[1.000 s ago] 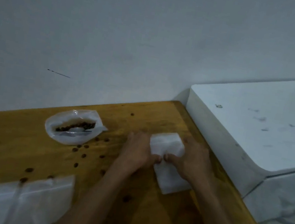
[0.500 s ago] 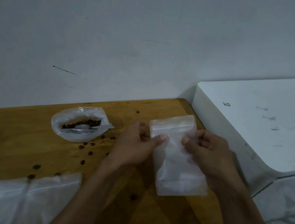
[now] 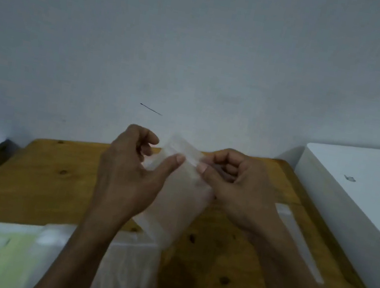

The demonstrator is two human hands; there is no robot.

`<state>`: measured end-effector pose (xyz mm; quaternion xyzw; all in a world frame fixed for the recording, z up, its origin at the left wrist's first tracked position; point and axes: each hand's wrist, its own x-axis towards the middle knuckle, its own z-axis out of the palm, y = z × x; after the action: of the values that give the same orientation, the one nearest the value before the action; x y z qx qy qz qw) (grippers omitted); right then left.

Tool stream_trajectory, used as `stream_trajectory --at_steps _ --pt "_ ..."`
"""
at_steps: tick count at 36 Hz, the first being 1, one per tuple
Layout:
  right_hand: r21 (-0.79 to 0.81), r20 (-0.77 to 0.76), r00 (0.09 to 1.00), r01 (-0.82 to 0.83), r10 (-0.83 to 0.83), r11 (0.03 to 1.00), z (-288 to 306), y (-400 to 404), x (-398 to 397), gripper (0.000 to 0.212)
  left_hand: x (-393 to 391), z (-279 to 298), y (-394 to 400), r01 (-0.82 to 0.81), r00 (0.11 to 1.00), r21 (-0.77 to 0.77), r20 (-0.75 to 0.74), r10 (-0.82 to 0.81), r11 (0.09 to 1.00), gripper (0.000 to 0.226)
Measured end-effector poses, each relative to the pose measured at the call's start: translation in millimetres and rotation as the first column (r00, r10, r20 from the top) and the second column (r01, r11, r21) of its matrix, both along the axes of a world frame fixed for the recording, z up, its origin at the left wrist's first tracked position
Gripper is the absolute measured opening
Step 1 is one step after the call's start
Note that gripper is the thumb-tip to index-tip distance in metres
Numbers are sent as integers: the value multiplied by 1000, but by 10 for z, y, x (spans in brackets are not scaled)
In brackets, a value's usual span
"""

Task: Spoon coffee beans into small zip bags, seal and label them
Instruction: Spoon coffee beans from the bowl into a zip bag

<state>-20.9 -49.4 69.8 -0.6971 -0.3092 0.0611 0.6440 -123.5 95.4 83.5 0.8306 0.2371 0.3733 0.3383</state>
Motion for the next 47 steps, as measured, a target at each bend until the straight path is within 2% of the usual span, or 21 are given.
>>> stream_trajectory --at_steps 2,6,9,13,19,24,26,28,31,34,38,42,47 --pt "65 -14 1000 -23 24 998 65 190 -117 8 -87 69 36 -34 996 -70 81 39 997 39" --pt "67 18 976 -216 215 974 151 468 -282 10 -169 121 153 152 979 -395 188 -82 906 49" --pt "70 -29 938 -344 346 936 152 591 -323 21 -219 100 265 193 965 -460 250 -82 867 44" --pt "87 -133 905 -395 404 914 169 668 -336 25 -279 78 389 270 949 -511 286 -134 816 41" --pt "146 -229 875 -402 426 904 132 715 -283 31 -300 33 434 333 936 -481 275 -221 811 34" --pt "108 -250 888 -371 386 922 88 717 -235 18 -284 10 437 315 946 -442 221 -239 840 29" --pt "27 -161 935 -316 316 948 65 718 -233 17 -270 -8 431 290 954 -408 195 -227 866 27" --pt "-86 39 968 -245 249 966 50 720 -254 17 -254 -18 414 267 960 -373 179 -213 889 27" --pt "-178 292 941 -122 171 976 46 730 -312 18 -243 -3 384 249 965 -377 176 -194 892 28" --pt "-210 413 906 -4 93 978 37 738 -328 18 -235 7 348 205 977 -355 130 -170 912 33" --pt "-210 450 890 23 75 977 -4 738 -316 21 -223 11 291 148 989 -242 15 -149 959 46" --pt "-192 383 923 38 39 981 -16 718 -315 19 -217 -20 288 129 991 -165 -25 -135 978 43" --pt "-242 359 929 189 -93 952 23 662 -195 16 -244 -37 261 18 995 14 -100 -16 1000 38"
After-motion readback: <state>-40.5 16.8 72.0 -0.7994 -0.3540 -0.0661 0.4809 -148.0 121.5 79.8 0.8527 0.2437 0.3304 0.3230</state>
